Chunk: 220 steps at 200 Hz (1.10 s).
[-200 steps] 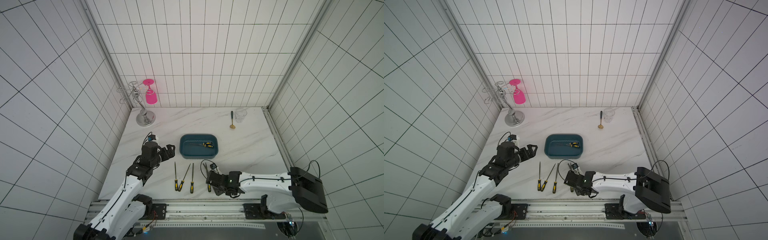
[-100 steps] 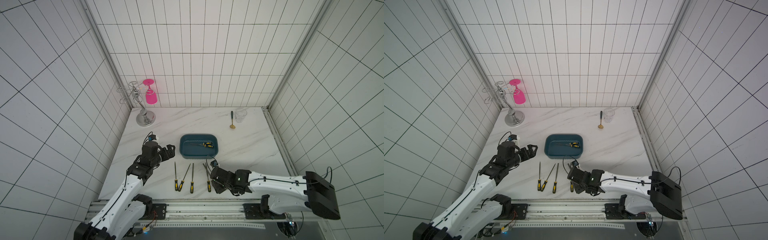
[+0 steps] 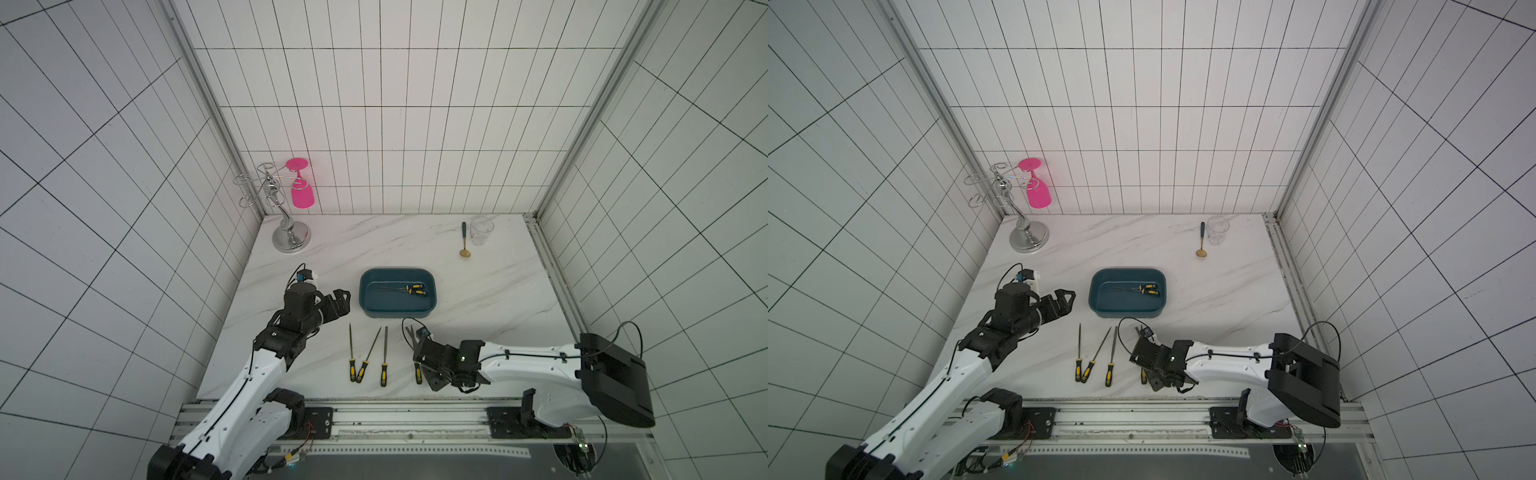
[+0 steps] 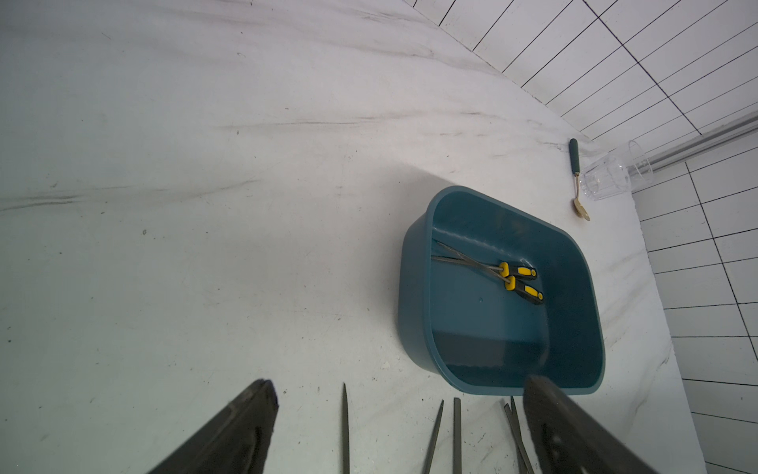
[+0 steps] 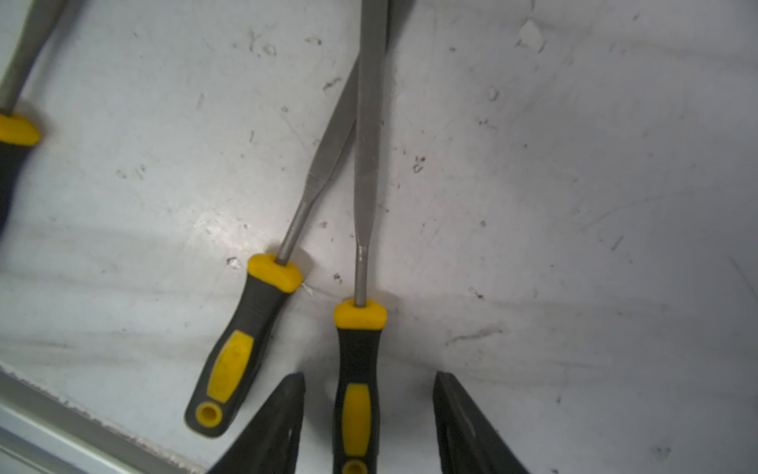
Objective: Put the file tool into the storage box
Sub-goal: Pick up the file tool from the center of the board.
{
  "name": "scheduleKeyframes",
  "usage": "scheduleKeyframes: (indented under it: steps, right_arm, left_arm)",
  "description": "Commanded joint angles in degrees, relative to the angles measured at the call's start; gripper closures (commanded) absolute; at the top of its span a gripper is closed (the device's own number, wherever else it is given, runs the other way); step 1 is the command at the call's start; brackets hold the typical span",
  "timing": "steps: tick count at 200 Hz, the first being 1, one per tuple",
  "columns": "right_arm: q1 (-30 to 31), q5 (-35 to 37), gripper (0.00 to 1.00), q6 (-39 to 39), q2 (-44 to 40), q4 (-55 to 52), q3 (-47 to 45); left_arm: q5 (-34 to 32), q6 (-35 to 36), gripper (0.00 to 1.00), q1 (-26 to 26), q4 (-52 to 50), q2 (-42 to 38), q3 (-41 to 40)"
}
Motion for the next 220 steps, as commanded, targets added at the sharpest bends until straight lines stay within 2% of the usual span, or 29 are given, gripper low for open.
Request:
scheduleKeyframes:
  steps: [1, 67, 145, 220]
  right_arm:
    - [0.6, 0.4, 0.47, 1.0, 1.6, -0.2, -0.4]
    - [1.3, 0.8, 0.61, 1.6, 3.7, -0.2, -0.4]
    - [1.4, 2.7, 0.92, 1.4, 0.9, -2.5, -0.6]
    - [1.2, 5.5, 0.97, -3.5, -8.2, -7.3, 1.2]
  left_arm:
    - [-0.3, 0.9, 0.02, -0.3, -0.1, -0.4, 1.1]
    - [0.4, 0.6, 0.02, -0.2, -0.5, -0.6, 1.8]
    - [1.0, 0.0, 0.02, -0.3, -3.4, -2.9, 4.3]
    - [2.8, -1.6, 0.02, -0.2, -4.1, -4.7, 6.3]
